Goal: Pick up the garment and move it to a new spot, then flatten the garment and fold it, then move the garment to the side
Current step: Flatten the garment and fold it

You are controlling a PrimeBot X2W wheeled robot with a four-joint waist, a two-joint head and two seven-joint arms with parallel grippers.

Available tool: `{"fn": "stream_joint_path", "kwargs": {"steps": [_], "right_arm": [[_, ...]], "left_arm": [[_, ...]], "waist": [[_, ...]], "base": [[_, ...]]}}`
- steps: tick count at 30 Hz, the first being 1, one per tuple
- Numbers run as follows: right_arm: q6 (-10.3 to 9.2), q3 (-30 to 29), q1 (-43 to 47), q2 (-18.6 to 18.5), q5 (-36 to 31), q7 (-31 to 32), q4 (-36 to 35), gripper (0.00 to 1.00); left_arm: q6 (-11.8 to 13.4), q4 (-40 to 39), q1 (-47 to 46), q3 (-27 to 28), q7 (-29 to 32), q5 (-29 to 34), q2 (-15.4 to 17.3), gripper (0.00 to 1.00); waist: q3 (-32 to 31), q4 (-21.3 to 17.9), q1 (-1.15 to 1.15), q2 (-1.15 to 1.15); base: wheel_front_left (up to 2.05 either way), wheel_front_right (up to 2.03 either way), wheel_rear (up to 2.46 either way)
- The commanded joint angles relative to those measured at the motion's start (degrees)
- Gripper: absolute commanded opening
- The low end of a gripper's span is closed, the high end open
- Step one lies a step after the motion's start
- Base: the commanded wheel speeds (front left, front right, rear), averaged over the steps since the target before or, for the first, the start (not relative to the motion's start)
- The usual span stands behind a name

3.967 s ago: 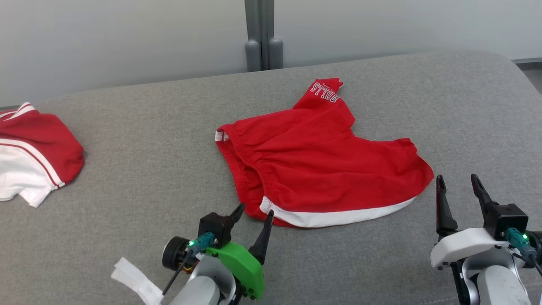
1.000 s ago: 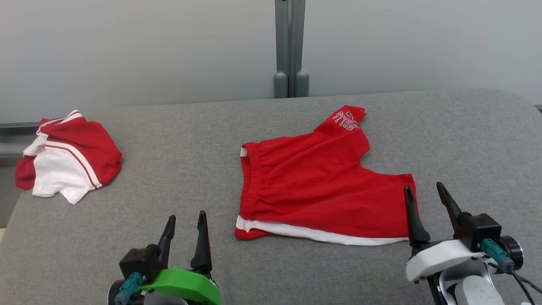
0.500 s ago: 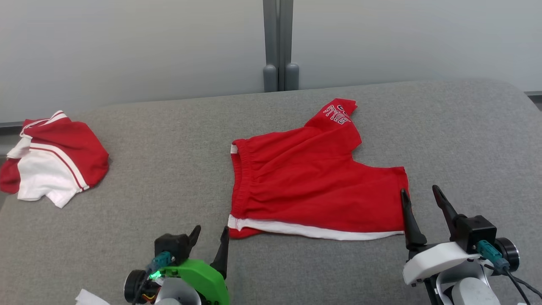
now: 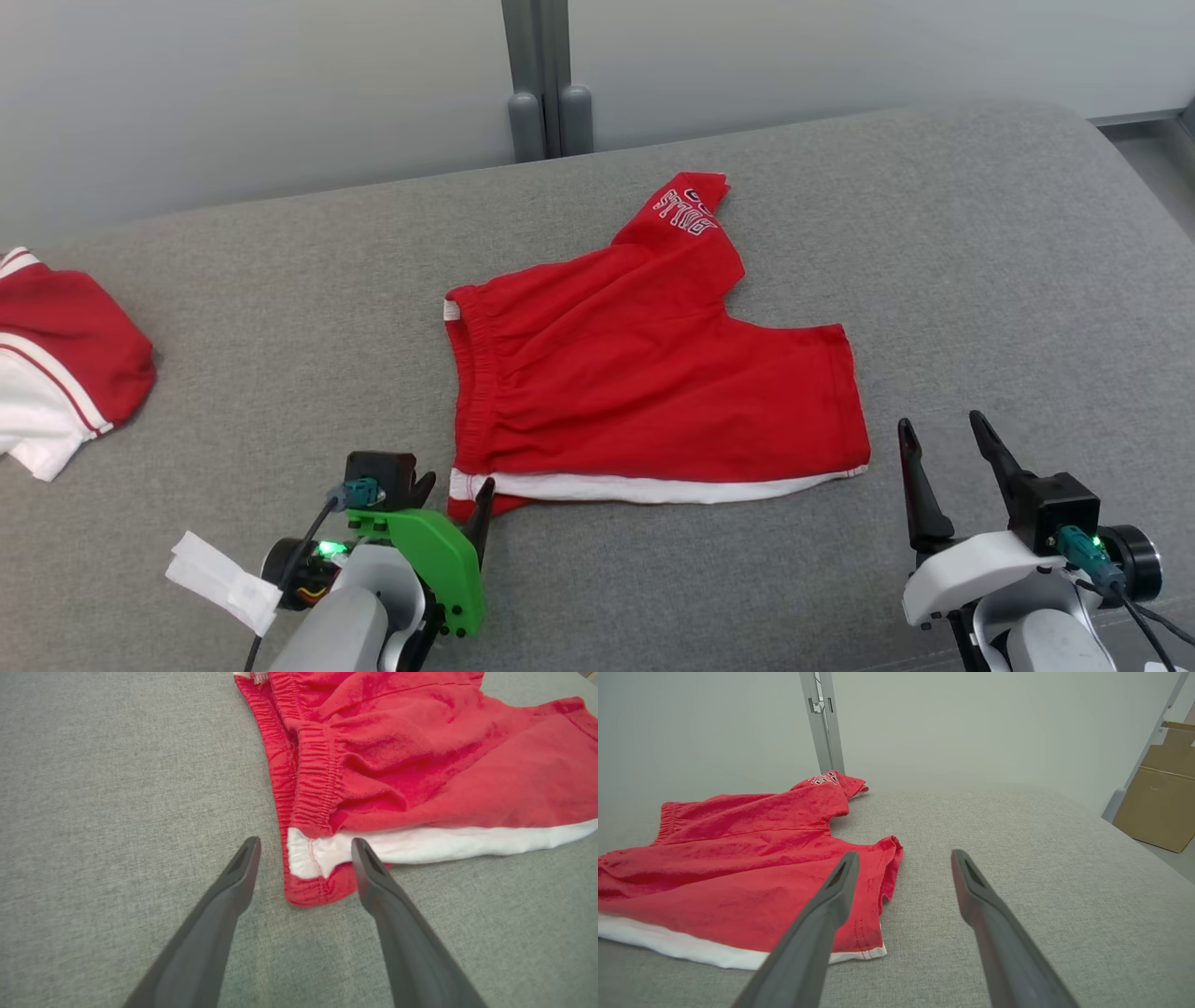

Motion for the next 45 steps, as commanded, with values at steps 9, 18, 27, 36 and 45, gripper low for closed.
{"fn": "stream_joint_path", "kwargs": {"steps": [9, 18, 27, 36, 45], "right_arm": [[-0.08, -2.4, 0.2, -0.1, -2.5, -0.2, 2.2, 1.0], [-0.08, -0.9, -1.2, -0.9, -4.9, 0.7, 6.8, 1.0], [-0.08, 7.6, -7.3, -5.7, -7.0, 0.4, 17.1, 1.0], [-0.09, 12.3, -13.3, -6.7, -6.1, -0.2, 24.8, 0.46], [-0.08, 15.1, -15.0, -7.2, -2.2, -0.3, 25.3, 0.0]], "left_arm": [[-0.9, 2.9, -2.7, -0.8, -1.3, -1.1, 0.4, 0.44], [-1.4, 2.9, -3.8, -2.1, -2.7, -1.3, 0.4, 0.0], [-0.9, 1.5, -4.4, -2.3, -3.8, -1.5, 0.7, 0.0], [-0.5, 0.3, -4.7, -2.8, -4.6, -1.8, 0.4, 0.0], [-0.1, -0.4, -4.4, -2.5, -6.1, -2.2, 0.9, 0.0]], "waist": [[1.8, -1.2, 0.0, 0.0], [2.4, -0.5, 0.0, 0.0], [4.2, 0.7, 0.0, 0.0], [5.5, 2.3, 0.0, 0.0], [5.7, 2.4, 0.0, 0.0]], "base": [[0.0, 0.0, 0.0], [0.0, 0.0, 0.0], [0.0, 0.0, 0.0], [0.0, 0.0, 0.0], [0.0, 0.0, 0.0]]}}
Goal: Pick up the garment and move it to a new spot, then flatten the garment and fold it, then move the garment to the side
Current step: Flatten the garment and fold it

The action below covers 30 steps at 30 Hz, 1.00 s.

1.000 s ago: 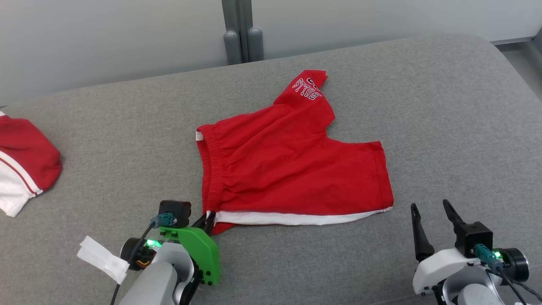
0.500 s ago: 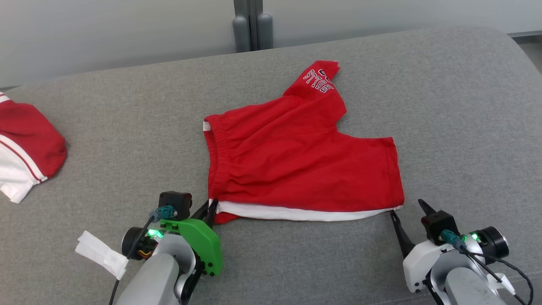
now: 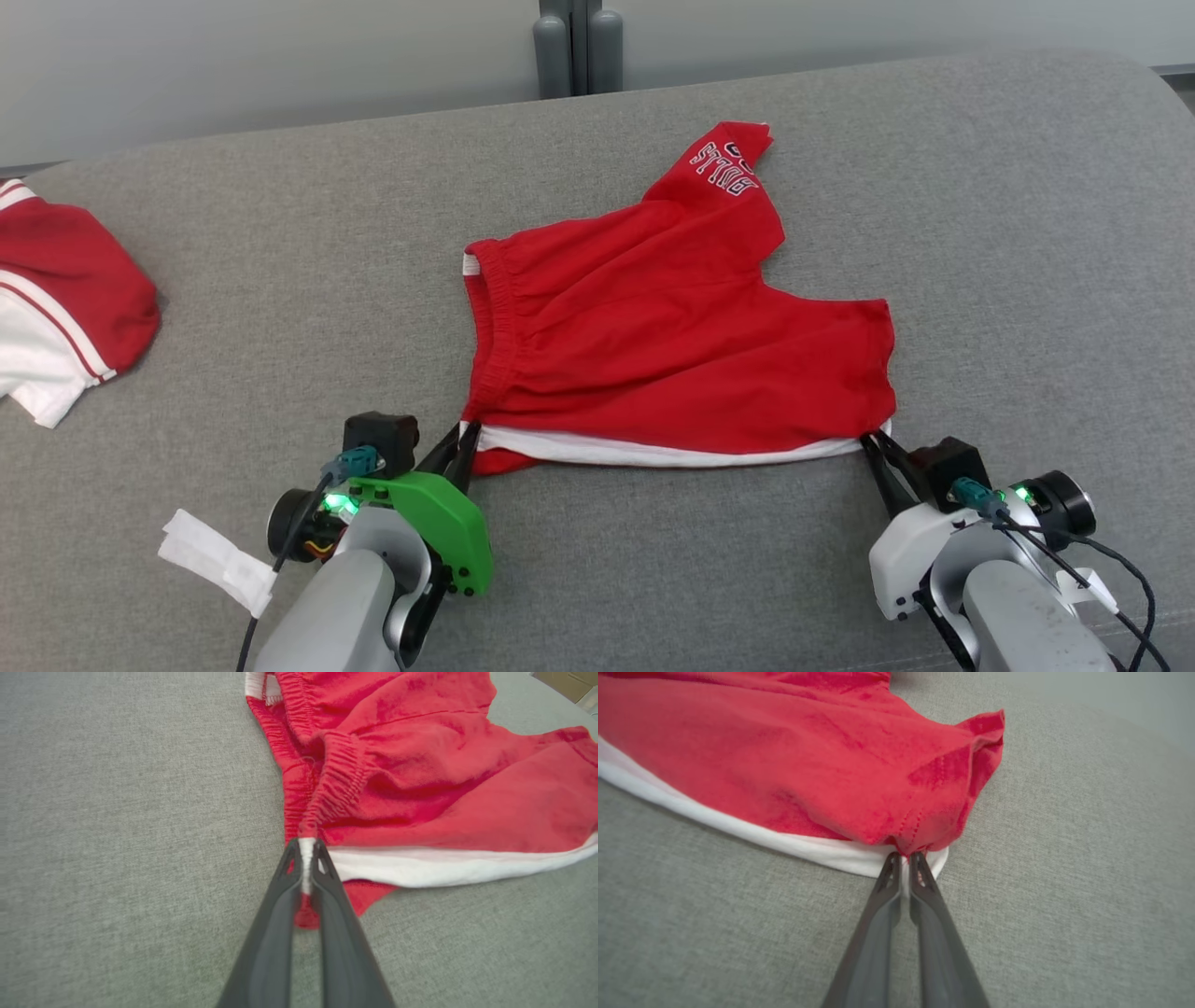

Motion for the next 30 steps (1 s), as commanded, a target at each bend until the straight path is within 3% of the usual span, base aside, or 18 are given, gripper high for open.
{"fn": "stream_joint_path", "kwargs": {"steps": [1, 9, 17, 24, 30], "right_arm": [[-0.1, -0.1, -0.5, -0.3, 0.9, -0.3, -0.8, 0.0], [-0.09, -1.1, 1.1, -1.6, 7.3, -0.3, -12.2, 0.0], [-0.09, -3.0, 3.2, -4.9, 10.1, -0.2, -29.4, 0.0], [-0.09, -6.8, 6.1, -5.9, 11.4, 2.8, -47.3, 0.0], [-0.09, -10.8, 8.0, -5.3, 10.8, 7.6, -61.6, 0.0]], "left_arm": [[0.3, -0.4, -0.5, 0.3, -0.7, -0.2, 0.6, 0.0], [0.1, -5.0, -0.2, 2.3, -4.9, -2.4, 0.7, 0.0], [-0.3, -21.4, 1.6, 5.4, -6.2, -6.6, 1.5, 0.0], [1.7, -42.3, 2.4, 7.5, -1.5, -8.4, 4.4, 0.0], [3.6, -56.4, 0.3, 8.1, 6.5, -10.7, 6.9, 0.0]], "waist": [[-0.1, -0.1, 0.0, 0.0], [-2.6, -0.9, 0.0, 0.0], [-8.7, -0.9, 0.0, 0.0], [-11.9, -1.0, 0.0, 0.0], [-12.7, -1.5, 0.0, 0.0]], "base": [[0.0, 0.0, 0.0], [0.0, 0.0, 0.0], [0.0, 0.0, 0.0], [0.0, 0.0, 0.0], [0.0, 0.0, 0.0]]}}
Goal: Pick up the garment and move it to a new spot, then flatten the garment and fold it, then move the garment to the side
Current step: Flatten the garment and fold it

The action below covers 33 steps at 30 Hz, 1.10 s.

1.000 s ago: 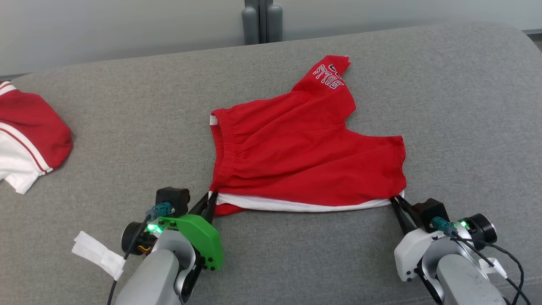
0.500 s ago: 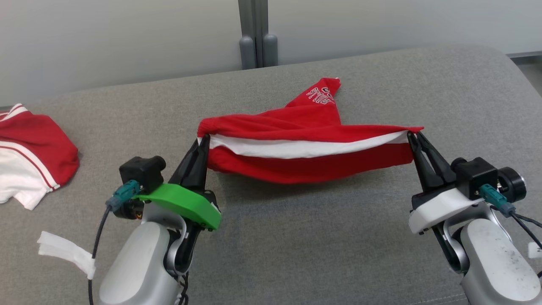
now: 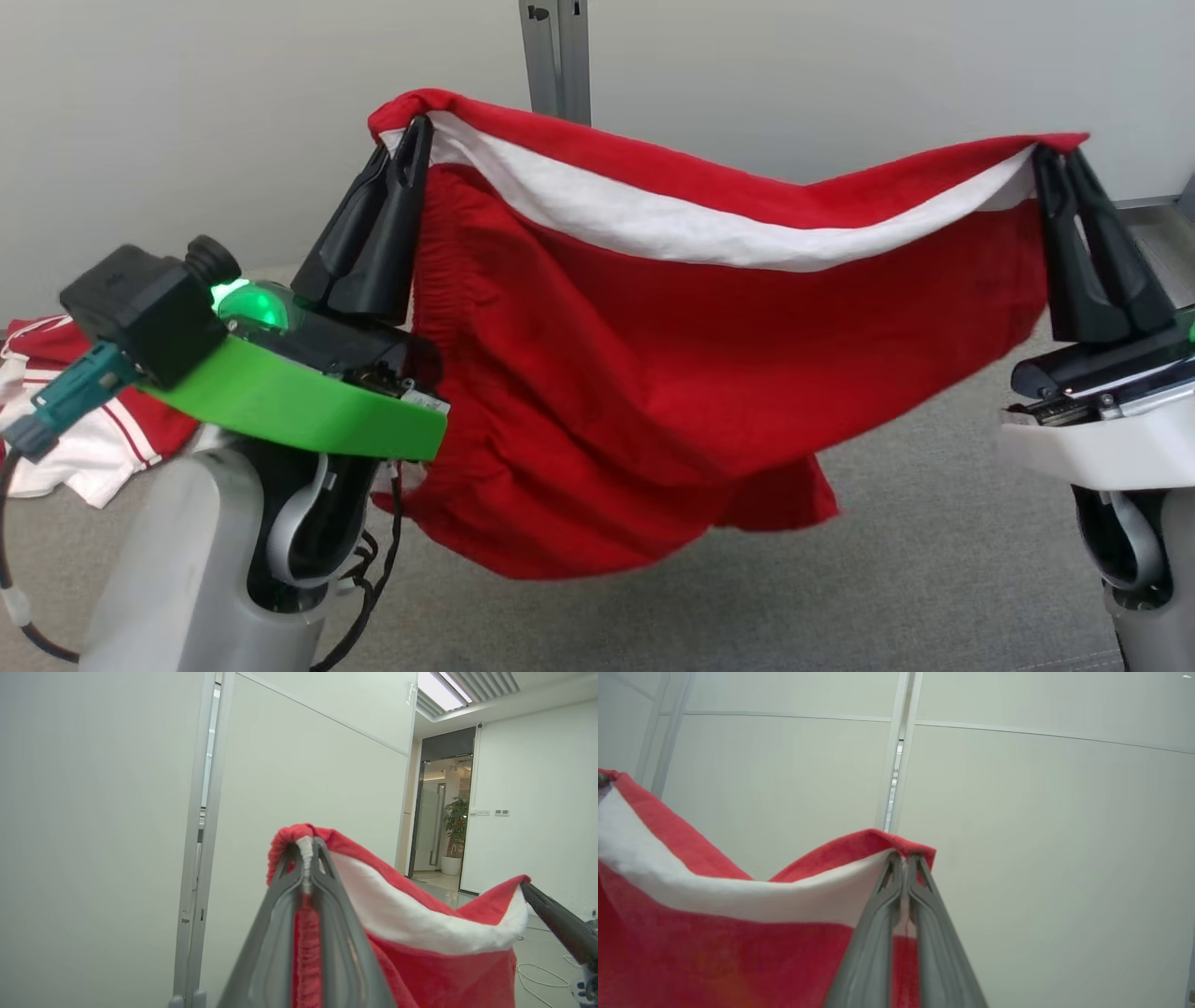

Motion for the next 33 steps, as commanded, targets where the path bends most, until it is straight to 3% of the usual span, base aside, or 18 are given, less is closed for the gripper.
{"fn": "stream_joint_path", "kwargs": {"steps": [1, 5, 10, 16, 22, 28, 33], "right_arm": [[-0.08, -1.0, 1.2, 0.3, -0.3, 1.6, -1.5, 0.0], [-0.07, -2.6, 0.9, 1.2, -1.2, 4.4, -3.3, 0.0], [-0.07, -0.3, -4.4, 1.1, 0.3, 5.3, 2.8, 0.0], [-0.09, 4.2, -24.4, 0.7, 0.8, 1.8, 17.7, 0.0], [-0.08, 3.4, -40.9, 4.5, -3.3, -5.3, 33.2, 0.0], [-0.08, 5.2, -40.2, 8.5, -3.9, -7.5, 44.2, 0.0], [-0.08, 5.3, -33.8, 9.8, -1.9, -7.6, 44.6, 0.0]], "left_arm": [[0.5, -1.4, -1.0, 0.1, 1.8, -1.0, 0.7, 0.0], [1.2, -0.8, -2.6, -0.5, 6.3, -1.6, 2.0, 0.0], [0.2, 6.8, -7.4, -1.3, 8.4, -2.4, 1.3, 0.0], [-1.9, 20.1, -23.1, -1.6, 7.8, 0.1, -0.1, 0.0], [-2.4, 34.6, -36.7, -0.1, 0.4, 2.2, -3.2, 0.0], [-3.6, 47.6, -35.3, -1.7, -5.4, 2.3, -5.5, 0.0], [-4.4, 54.1, -29.4, -3.4, -10.4, 1.2, -7.0, 0.0]], "waist": [[0.0, -0.3, 0.0, 0.0], [1.5, -0.8, 0.0, 0.0], [5.9, -1.6, 0.0, 0.0], [14.6, -3.9, 0.0, 0.0], [20.5, -5.3, 0.0, 0.0], [24.6, -5.4, 0.0, 0.0], [25.6, -5.5, 0.0, 0.0]], "base": [[0.0, 0.0, 0.0], [0.0, 0.0, 0.0], [0.0, 0.0, 0.0], [0.0, 0.0, 0.0], [0.0, 0.0, 0.0], [0.0, 0.0, 0.0], [0.0, 0.0, 0.0]]}}
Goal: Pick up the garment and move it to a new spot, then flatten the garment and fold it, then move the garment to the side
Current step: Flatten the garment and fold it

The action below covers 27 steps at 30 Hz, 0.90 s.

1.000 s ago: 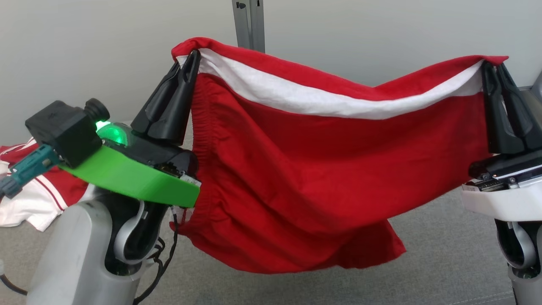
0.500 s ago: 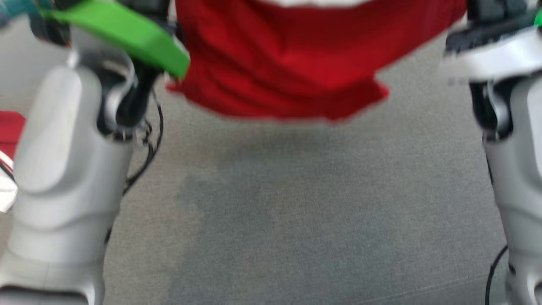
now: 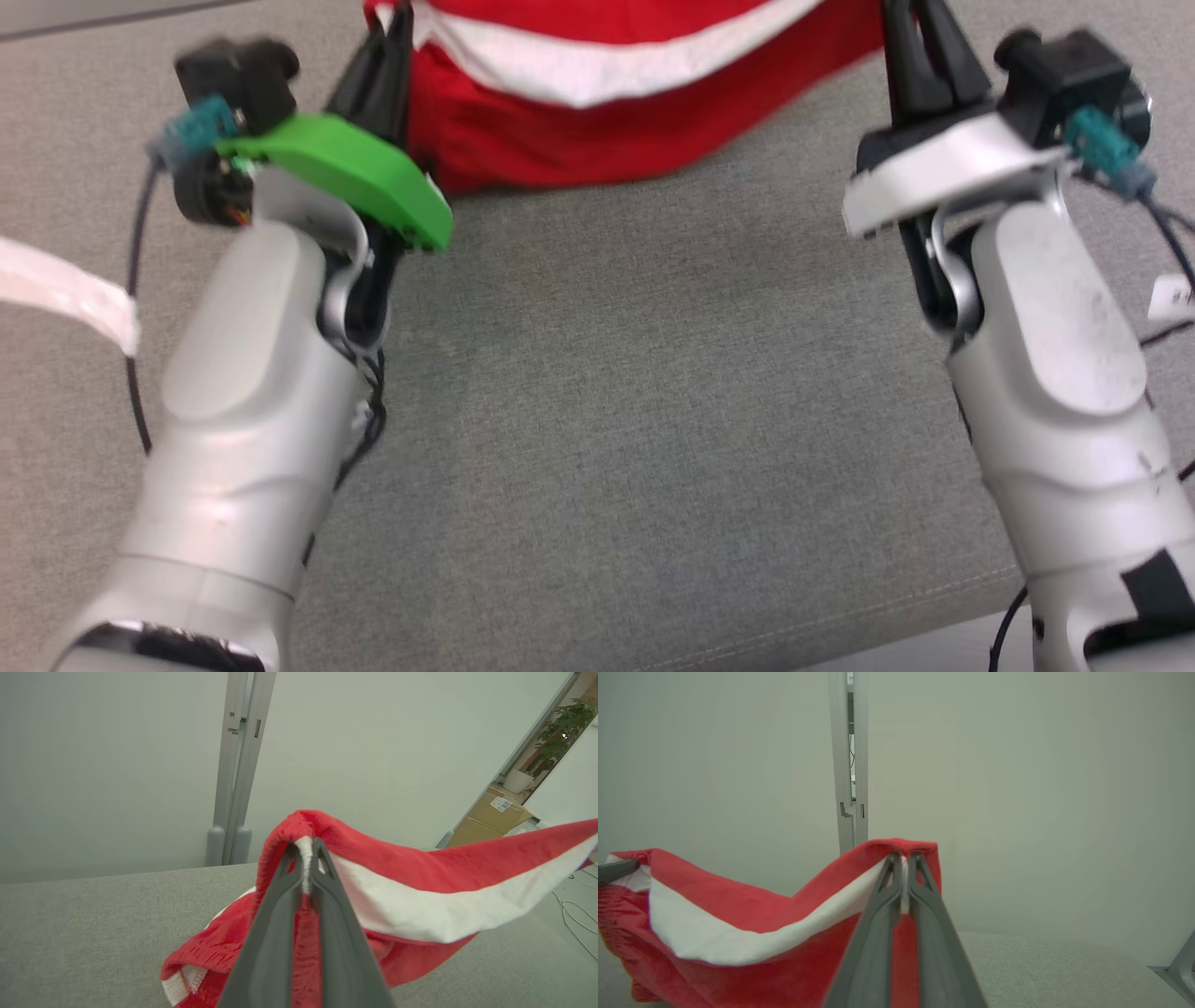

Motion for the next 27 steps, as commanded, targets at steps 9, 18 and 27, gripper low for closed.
{"fn": "stream_joint_path", "kwargs": {"steps": [9, 18, 27], "right_arm": [[-0.1, -5.8, 18.5, 0.5, 3.7, -0.3, -11.0, 0.0], [-0.1, -12.9, 45.3, 2.0, 3.4, -0.2, -32.4, 0.0], [-0.1, -14.3, 51.6, 2.5, 2.3, 0.8, -36.7, 0.0]], "left_arm": [[-1.1, -6.1, 14.2, -2.6, -6.4, -2.7, -0.9, 0.0], [4.0, -33.9, 40.9, -1.3, -6.3, -5.8, 1.2, 0.0], [9.7, -44.5, 53.9, -3.0, -2.0, -8.4, 1.6, 0.0]], "waist": [[-4.0, 0.3, -0.02, 0.0], [-14.4, 2.0, -0.02, 0.0], [-12.6, 3.7, -0.02, 0.0]], "base": [[0.0, 0.0, 0.0], [0.0, 0.0, 0.0], [0.0, 0.0, 0.0]]}}
